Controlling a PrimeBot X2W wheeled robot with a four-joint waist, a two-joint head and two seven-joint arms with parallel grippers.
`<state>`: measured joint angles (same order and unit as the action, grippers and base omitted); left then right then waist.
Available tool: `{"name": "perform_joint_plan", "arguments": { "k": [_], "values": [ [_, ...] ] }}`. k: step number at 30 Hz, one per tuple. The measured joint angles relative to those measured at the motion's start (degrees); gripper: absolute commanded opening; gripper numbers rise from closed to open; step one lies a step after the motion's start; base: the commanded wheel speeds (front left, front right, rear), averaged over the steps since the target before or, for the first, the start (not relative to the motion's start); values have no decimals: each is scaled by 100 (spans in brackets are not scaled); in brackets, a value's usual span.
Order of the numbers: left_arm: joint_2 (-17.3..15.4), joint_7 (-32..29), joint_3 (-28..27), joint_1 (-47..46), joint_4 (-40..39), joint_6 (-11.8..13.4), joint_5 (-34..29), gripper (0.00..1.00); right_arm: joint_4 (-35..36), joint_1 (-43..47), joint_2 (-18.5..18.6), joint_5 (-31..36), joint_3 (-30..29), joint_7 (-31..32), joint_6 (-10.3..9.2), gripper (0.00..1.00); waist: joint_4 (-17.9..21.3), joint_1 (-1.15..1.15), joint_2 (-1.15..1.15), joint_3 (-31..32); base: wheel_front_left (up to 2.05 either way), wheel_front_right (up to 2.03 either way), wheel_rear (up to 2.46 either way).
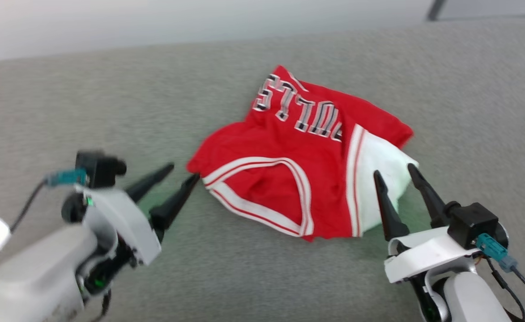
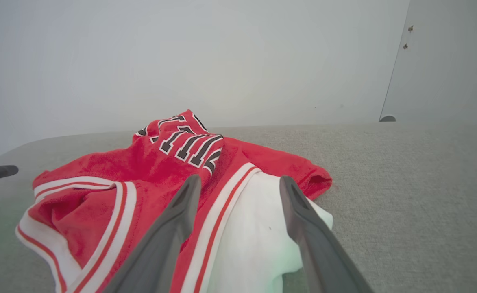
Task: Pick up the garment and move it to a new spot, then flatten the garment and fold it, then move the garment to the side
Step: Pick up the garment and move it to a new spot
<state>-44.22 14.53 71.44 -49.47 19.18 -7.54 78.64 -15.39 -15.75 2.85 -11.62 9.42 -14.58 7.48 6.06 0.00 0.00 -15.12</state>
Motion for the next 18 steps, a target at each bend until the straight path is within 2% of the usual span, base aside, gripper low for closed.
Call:
{"name": "perform_joint_plan", "arguments": {
  "k": [2, 5, 11, 18],
  "values": [
    [58, 37, -191, 322, 81, 0, 107, 100, -5, 36, 1, 90, -127, 53, 1, 100, -155, 0, 0, 90, 0, 0, 0],
    [144, 48, -971, 823, 174, 0, 92, 100, 63, 244, 0, 183, -374, 152, 0, 100, -391, 0, 0, 211, 0, 0, 0],
    [286, 60, -2327, 2039, 247, 0, -691, 100, 352, 703, 2, 275, -749, 363, 0, 100, -768, 0, 0, 480, 0, 0, 0],
    [428, 60, -3661, 3202, 15, 0, -1746, 100, 778, 1135, 3, 314, -1058, 586, 0, 100, -938, 0, 0, 826, 0, 0, 0]
  ]
}}
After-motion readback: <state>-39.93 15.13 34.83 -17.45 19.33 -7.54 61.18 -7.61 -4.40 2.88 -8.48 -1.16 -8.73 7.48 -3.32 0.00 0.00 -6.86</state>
